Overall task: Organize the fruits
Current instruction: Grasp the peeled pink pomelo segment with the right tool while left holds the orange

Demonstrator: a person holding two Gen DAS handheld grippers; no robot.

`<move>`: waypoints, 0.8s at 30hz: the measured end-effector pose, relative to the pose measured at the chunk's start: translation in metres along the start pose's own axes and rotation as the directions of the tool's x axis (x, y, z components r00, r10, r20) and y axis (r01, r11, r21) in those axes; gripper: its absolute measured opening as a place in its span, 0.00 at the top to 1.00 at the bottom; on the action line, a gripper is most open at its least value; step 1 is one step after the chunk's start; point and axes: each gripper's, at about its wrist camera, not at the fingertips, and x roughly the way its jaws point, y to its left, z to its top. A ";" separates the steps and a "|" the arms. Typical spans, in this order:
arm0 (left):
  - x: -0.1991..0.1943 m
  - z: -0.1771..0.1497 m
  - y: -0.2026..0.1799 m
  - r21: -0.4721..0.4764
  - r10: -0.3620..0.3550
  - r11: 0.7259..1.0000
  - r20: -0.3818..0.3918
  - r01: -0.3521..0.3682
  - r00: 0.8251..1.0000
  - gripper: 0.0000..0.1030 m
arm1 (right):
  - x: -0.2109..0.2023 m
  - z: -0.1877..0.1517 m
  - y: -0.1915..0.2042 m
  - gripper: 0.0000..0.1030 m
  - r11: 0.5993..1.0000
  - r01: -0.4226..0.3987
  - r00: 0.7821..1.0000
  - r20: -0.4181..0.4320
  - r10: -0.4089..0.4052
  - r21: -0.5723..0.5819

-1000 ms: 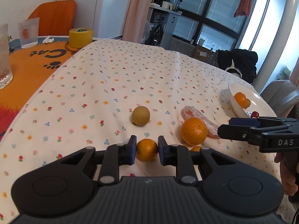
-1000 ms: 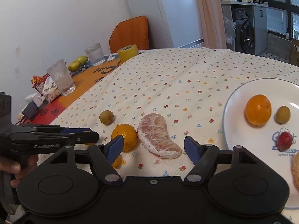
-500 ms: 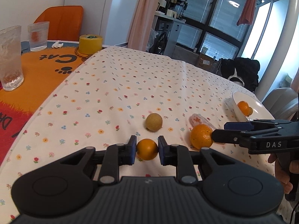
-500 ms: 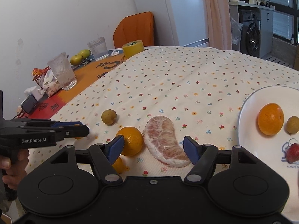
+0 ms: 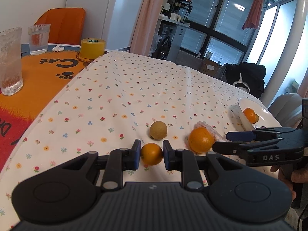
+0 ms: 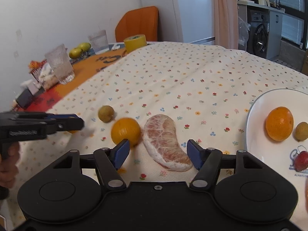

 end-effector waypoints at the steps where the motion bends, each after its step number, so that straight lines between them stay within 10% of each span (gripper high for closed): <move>1: 0.000 0.000 0.000 -0.001 0.001 1.000 -0.001 -0.001 1.000 0.78 | 0.001 -0.001 0.001 0.38 1.000 0.005 1.000 0.007 -0.005 -0.010; 6: 0.000 0.000 0.002 -0.005 0.004 1.000 -0.005 -0.004 1.000 0.78 | 0.006 0.002 0.005 0.41 0.999 0.007 1.000 0.010 -0.006 -0.034; 9: -0.001 0.000 0.003 -0.004 0.003 1.000 -0.002 -0.003 1.000 0.78 | 0.007 0.002 0.010 0.60 0.997 0.046 0.999 0.015 -0.045 -0.068; 24: -0.005 0.006 -0.016 0.027 -0.017 0.999 0.020 0.017 1.000 0.78 | -0.017 0.000 -0.004 0.63 1.000 -0.003 0.999 0.053 0.002 0.022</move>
